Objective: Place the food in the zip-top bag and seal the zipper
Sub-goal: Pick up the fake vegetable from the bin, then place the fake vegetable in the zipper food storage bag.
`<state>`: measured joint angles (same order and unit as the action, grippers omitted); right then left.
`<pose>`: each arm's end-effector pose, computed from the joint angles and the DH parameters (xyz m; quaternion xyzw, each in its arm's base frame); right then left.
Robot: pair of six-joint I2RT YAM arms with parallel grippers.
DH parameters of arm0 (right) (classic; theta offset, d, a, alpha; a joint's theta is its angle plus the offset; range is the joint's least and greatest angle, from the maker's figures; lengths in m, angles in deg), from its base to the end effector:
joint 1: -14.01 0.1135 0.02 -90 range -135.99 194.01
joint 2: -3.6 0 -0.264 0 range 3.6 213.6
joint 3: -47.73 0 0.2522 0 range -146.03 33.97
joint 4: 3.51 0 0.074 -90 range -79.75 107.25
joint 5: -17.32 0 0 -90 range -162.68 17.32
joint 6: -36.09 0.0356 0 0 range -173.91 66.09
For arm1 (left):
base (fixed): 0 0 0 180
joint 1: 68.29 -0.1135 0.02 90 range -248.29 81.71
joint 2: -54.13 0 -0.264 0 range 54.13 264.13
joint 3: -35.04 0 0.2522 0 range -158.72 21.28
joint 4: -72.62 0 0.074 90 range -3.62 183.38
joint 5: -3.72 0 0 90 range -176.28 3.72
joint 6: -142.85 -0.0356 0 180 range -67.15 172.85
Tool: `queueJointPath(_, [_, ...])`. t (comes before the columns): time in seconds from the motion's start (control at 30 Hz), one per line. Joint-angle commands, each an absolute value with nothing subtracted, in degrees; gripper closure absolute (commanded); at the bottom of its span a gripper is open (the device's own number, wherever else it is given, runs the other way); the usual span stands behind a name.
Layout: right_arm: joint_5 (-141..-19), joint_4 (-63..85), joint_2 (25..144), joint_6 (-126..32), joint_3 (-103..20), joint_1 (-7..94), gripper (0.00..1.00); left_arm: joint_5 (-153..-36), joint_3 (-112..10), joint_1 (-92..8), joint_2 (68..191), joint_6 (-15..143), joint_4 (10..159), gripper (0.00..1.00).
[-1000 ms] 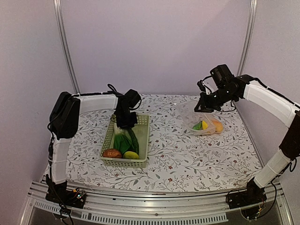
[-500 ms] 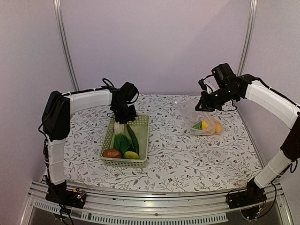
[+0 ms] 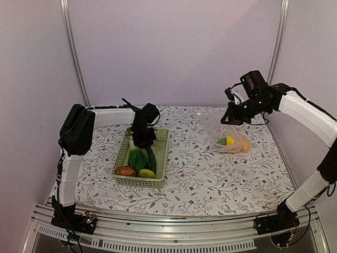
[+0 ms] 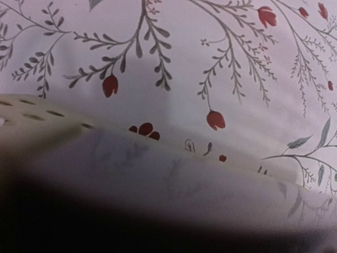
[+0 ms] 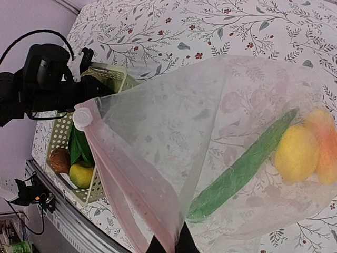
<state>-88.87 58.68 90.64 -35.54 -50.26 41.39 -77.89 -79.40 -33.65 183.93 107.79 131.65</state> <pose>0.2811 0.1568 0.3407 -0.1199 0.9274 0.2501 0.2511 0.3827 -0.2581 0.1443 -0.1839 0.9709 -0.0440 0.1472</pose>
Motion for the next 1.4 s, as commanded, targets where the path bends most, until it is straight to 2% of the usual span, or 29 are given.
queueJointPath(0.0, [-88.1, 59.3, 88.4, -35.5, -49.1, 41.7, 1.00, -77.4, -79.4, -34.1, 181.7, 109.0, 131.7, 0.85])
queueJointPath(0.2, [-87.3, 60.5, 88.0, -35.1, -50.3, 41.7, 0.99, -78.5, -73.2, -33.5, 169.5, 109.5, 124.3, 0.95])
queueJointPath(0.47, [-87.6, 61.8, 88.8, -34.7, -51.6, 42.2, 1.00, -77.3, -68.9, -30.7, 155.8, 104.0, 109.6, 0.98])
queueJointPath(0.67, [-88.0, 63.0, 91.4, -33.3, -56.5, 44.9, 1.00, -77.8, -67.1, -26.8, 147.9, 95.4, 90.8, 1.00])
queueJointPath(0.77, [-88.5, 63.8, 93.5, -32.5, -59.9, 46.6, 1.00, -79.2, -68.5, -24.1, 146.4, 90.4, 81.2, 1.00])
queueJointPath(0.97, [-90.1, 65.1, 97.3, -30.8, -66.7, 49.9, 1.00, -81.6, -72.4, -18.1, 147.1, 82.0, 71.2, 1.00])
queueJointPath(1.37, [-95.7, 63.8, 100.3, -27.2, -72.0, 51.7, 1.00, -78.6, -71.8, -13.5, 153.3, 73.6, 63.8, 1.00])
